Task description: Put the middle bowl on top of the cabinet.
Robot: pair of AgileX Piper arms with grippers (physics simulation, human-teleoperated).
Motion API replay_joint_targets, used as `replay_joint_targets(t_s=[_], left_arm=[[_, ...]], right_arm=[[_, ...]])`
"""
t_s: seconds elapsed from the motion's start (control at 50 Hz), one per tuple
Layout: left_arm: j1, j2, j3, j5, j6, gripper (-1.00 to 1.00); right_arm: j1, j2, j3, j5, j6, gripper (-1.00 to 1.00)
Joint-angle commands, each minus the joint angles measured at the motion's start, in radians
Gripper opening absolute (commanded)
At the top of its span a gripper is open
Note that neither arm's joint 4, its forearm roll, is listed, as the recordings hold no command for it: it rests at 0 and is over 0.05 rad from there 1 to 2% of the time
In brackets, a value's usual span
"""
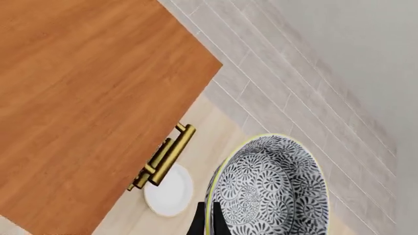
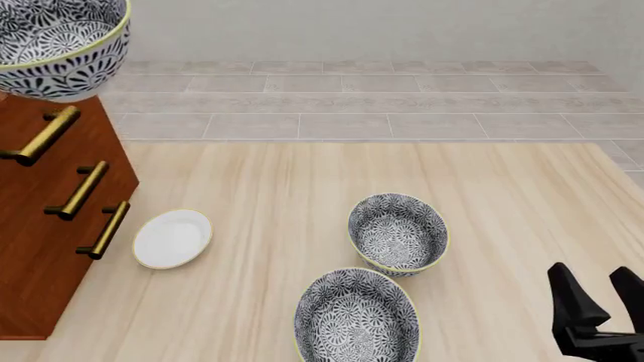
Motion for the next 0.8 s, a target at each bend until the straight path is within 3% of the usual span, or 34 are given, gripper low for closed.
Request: replay_joint_targets(t_s=[0.02, 0.52, 0.8], left_arm=[[0.045, 0.014, -0.071, 0.029, -0.015, -1.00], [0.256, 0.088, -0.190, 0.070, -0.012, -1.00], [0.355, 0.118, -0.210, 0.064, -0.009, -1.00]], right_arm=[[0.000, 0.005, 0.000, -0.003, 0.001, 1.00], [-0.005, 0.004, 0.000, -0.002, 0.009, 1.00], [-0.009, 0.003, 0.000, -0.001, 0.016, 1.00]])
